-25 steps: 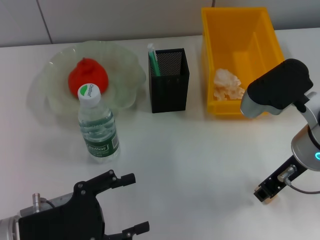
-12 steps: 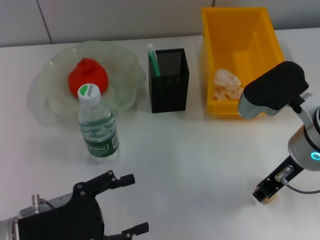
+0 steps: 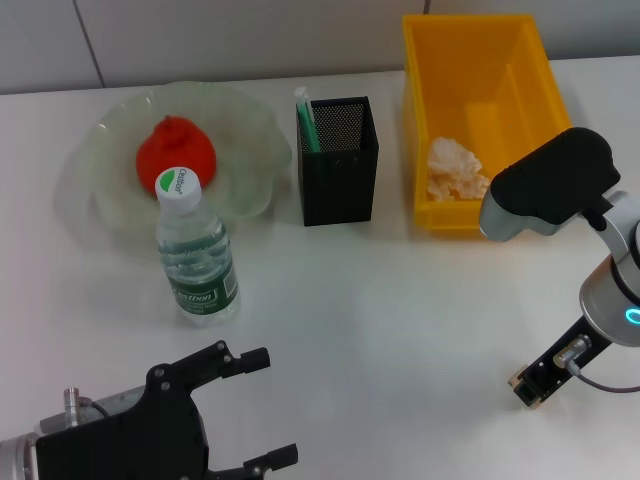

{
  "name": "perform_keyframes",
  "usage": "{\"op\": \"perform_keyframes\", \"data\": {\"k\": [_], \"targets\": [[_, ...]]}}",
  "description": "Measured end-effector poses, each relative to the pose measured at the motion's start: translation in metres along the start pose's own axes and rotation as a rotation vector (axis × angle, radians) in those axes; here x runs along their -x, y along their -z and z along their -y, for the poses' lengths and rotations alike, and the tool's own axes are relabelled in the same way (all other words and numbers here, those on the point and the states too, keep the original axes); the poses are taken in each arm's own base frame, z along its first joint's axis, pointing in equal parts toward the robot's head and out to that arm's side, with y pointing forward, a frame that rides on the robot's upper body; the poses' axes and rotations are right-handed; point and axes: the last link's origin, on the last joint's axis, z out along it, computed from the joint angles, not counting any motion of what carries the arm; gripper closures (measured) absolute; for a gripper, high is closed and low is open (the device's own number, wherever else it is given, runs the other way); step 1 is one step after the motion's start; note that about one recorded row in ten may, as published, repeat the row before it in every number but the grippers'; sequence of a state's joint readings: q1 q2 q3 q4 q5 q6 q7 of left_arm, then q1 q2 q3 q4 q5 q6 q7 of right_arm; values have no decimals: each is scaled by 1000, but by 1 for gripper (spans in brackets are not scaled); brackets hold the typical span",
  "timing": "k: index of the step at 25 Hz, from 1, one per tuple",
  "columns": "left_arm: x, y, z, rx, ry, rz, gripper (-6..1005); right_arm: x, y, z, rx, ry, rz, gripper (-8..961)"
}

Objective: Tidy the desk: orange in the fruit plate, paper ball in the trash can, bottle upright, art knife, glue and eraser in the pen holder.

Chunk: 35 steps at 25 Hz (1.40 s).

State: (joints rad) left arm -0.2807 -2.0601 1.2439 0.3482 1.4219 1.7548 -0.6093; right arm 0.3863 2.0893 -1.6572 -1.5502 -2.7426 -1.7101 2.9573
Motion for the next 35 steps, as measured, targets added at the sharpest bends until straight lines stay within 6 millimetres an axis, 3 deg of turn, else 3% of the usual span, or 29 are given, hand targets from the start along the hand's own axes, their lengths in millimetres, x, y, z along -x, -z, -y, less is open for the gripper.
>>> {"op": "perform_keyframes", "data": {"k": [7,29,34,35], "targets": [[0,0,0,3,0,-1,186,0,-4,2,0,-4,-13,685],[0,0,-1,1,1,-1,186,3,3,2,-7,2,14,702],[0,0,-1,1,1,0,186,5,11,1,-14,9,43,702],[0,0,-1,1,0,0,186,7,20,2,-21,6,68,702]]}}
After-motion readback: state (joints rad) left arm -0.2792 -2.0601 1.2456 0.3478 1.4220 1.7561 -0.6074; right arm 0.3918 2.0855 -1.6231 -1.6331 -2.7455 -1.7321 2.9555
